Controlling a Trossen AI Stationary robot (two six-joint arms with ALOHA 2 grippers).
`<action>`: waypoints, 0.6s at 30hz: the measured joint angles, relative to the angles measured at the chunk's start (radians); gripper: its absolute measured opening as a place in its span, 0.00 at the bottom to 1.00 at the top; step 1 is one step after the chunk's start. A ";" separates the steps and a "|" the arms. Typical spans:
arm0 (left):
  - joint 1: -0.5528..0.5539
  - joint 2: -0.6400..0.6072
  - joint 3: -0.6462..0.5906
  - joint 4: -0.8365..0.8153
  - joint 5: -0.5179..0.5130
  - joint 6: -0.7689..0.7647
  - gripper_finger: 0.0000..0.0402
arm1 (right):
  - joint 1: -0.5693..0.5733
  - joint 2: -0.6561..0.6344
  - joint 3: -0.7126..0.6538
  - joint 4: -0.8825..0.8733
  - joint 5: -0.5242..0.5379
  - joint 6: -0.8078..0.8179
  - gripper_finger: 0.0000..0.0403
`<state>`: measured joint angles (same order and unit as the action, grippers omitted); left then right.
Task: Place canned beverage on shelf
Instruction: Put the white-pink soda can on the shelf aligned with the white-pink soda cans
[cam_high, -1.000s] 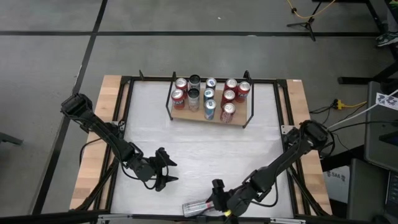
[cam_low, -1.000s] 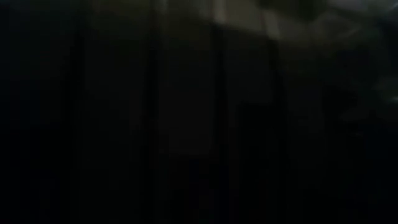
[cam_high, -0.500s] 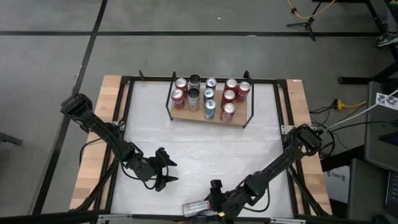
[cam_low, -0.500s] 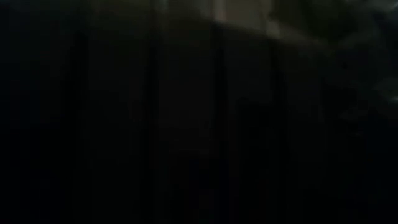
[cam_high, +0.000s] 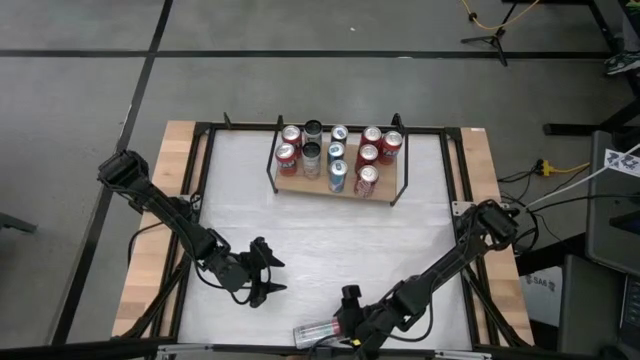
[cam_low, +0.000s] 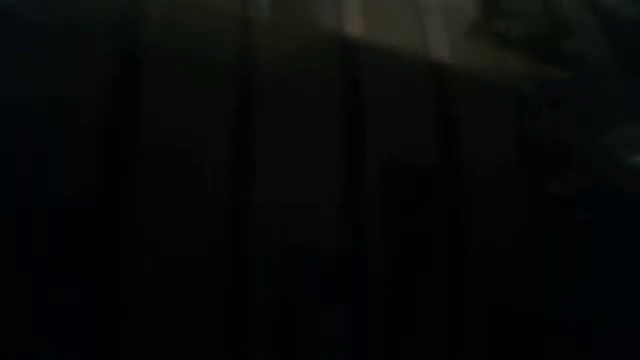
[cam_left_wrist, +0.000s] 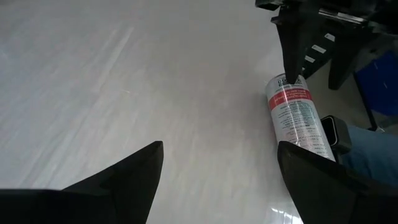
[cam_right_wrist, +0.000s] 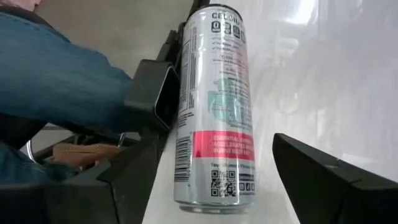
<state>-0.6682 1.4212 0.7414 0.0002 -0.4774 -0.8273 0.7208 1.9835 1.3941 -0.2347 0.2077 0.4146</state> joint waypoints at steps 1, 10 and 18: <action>0.000 0.000 0.000 0.000 0.000 0.000 0.77 | 0.000 0.000 0.000 0.000 0.000 0.000 0.75; 0.000 0.000 0.000 0.000 0.000 0.000 0.77 | 0.000 0.057 0.000 -0.002 -0.001 0.005 0.75; 0.000 0.000 0.000 0.000 0.000 0.000 0.77 | 0.000 0.120 0.000 0.001 -0.005 0.006 0.75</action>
<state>-0.6682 1.4212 0.7414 0.0002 -0.4778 -0.8274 0.7204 2.1038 1.3941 -0.2340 0.2027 0.4204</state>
